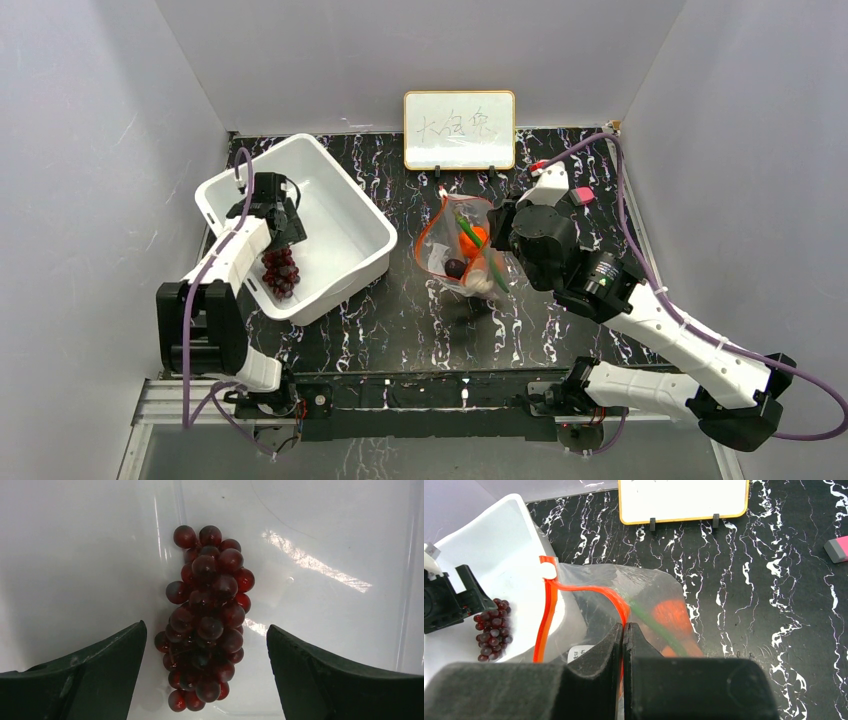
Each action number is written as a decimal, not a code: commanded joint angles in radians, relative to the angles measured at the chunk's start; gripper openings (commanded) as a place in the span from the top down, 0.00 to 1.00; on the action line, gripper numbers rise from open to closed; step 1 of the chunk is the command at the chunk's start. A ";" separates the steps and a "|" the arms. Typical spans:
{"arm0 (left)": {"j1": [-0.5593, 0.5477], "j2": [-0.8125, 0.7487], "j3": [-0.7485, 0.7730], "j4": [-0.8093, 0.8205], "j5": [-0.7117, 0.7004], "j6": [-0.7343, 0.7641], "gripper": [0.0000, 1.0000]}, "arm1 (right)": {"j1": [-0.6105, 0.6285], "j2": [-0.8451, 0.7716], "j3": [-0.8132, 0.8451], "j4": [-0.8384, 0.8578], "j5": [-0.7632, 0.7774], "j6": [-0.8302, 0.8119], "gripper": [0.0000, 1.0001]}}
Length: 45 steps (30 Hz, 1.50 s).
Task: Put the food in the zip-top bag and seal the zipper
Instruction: Pick up the fake fruit from the bin.
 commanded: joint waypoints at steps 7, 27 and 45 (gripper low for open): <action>0.012 0.074 -0.006 0.032 0.100 0.017 0.16 | -0.004 -0.029 0.003 0.084 0.045 -0.019 1.00; 0.012 0.025 -0.013 0.153 0.475 0.028 0.32 | -0.003 -0.023 0.015 0.089 0.036 -0.020 1.00; 0.011 0.100 0.011 0.056 0.110 0.093 0.13 | -0.003 -0.006 0.016 0.099 0.017 -0.029 1.00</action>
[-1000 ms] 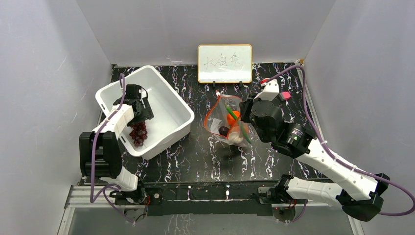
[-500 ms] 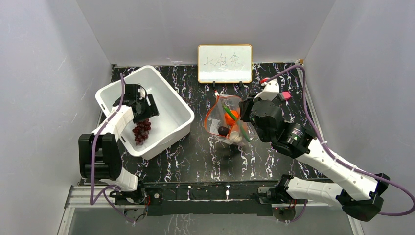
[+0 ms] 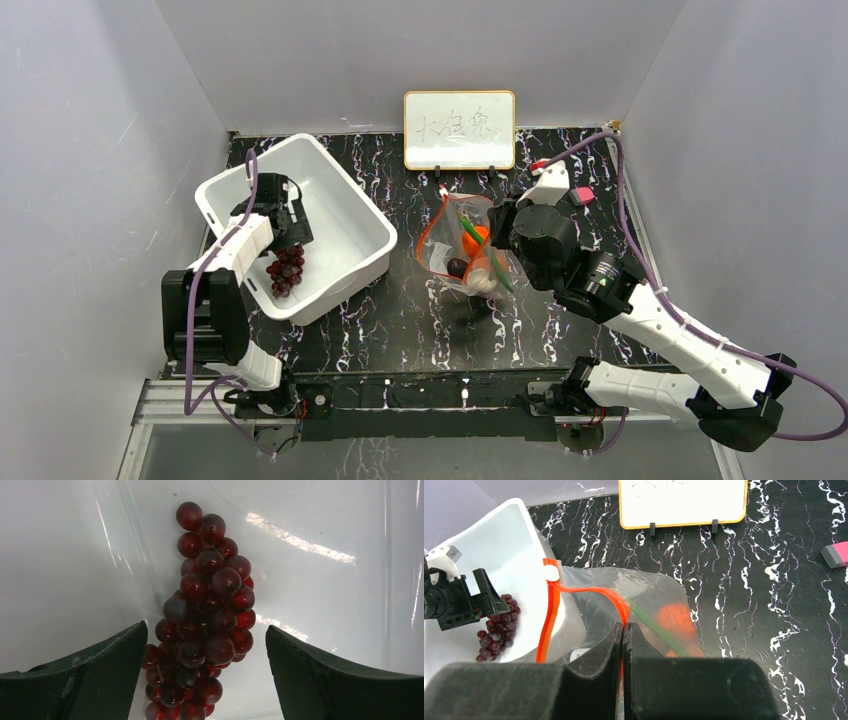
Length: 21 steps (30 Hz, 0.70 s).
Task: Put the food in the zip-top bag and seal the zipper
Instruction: Pick up the fake fruit from the bin.
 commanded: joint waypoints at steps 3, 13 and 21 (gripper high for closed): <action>0.003 0.064 0.017 -0.014 -0.011 0.015 0.15 | -0.003 -0.009 0.015 0.080 0.010 -0.013 1.00; 0.003 0.149 0.032 0.018 0.123 0.039 0.33 | -0.003 -0.017 0.004 0.086 0.020 -0.007 1.00; 0.003 0.041 0.064 0.034 0.289 0.043 0.60 | -0.003 -0.009 0.001 0.074 -0.011 0.026 1.00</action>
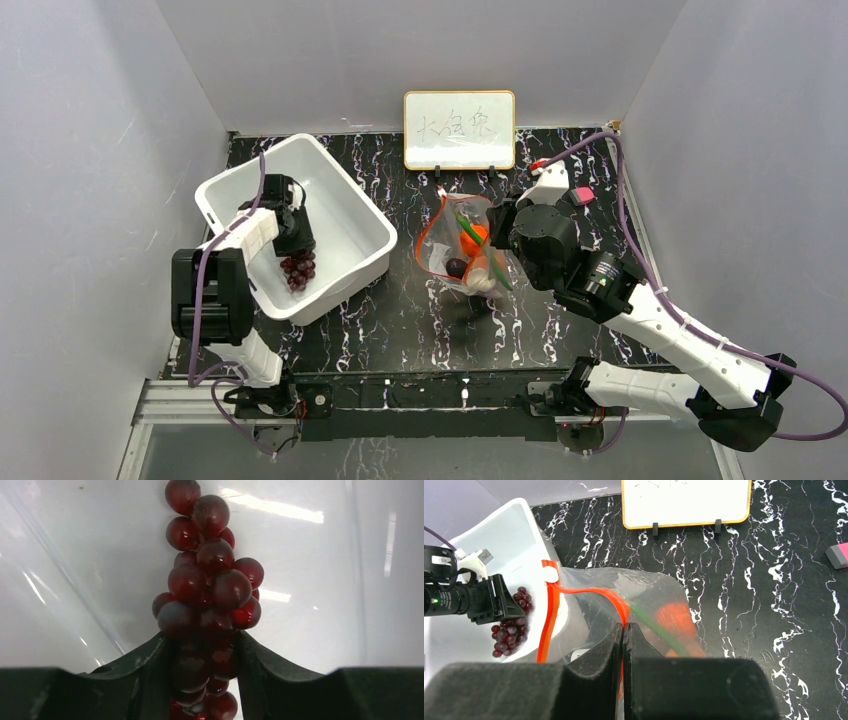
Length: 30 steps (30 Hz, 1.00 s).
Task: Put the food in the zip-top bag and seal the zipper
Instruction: Pick up the fake fruit from the bin, then place the fake fruit in the zipper food storage bag.
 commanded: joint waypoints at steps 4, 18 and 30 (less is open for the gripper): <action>0.003 -0.174 0.057 -0.003 0.195 0.008 0.70 | -0.003 -0.010 0.002 0.060 -0.014 0.052 1.00; 0.002 -0.376 0.147 -0.048 0.408 -0.008 0.83 | -0.003 0.025 -0.009 0.065 -0.026 0.121 1.00; -0.001 -0.469 0.200 0.010 0.684 -0.072 0.86 | -0.004 0.077 0.033 0.081 0.068 0.139 1.00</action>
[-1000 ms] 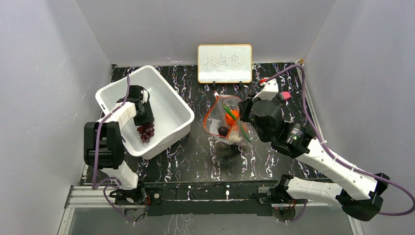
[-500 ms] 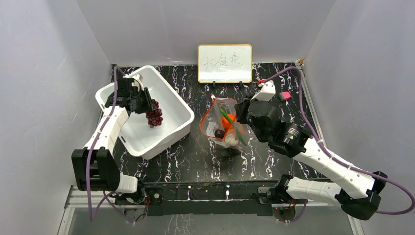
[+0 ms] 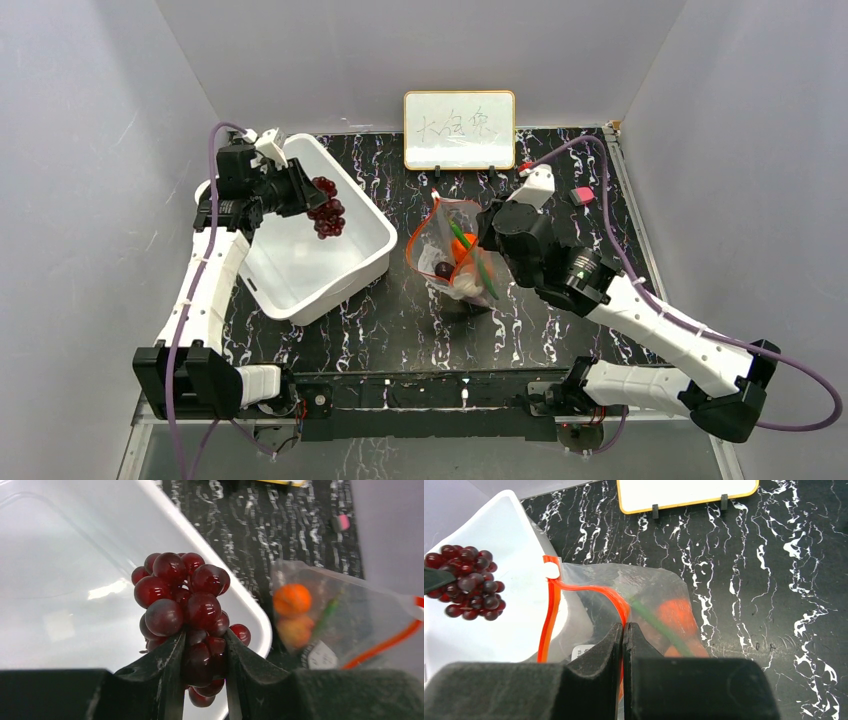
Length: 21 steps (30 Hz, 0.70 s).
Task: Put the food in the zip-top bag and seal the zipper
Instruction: Place the fake fruit in the zipper food storage bag.
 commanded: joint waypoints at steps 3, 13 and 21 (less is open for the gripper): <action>-0.006 -0.075 0.037 0.097 0.268 -0.090 0.87 | -0.003 0.040 0.075 0.087 0.092 0.013 1.00; -0.039 -0.132 0.034 0.263 0.383 -0.326 0.87 | -0.003 0.070 0.116 0.126 0.078 0.044 1.00; -0.149 -0.135 -0.018 0.490 0.388 -0.514 0.91 | -0.003 0.067 0.107 0.165 0.079 0.071 1.00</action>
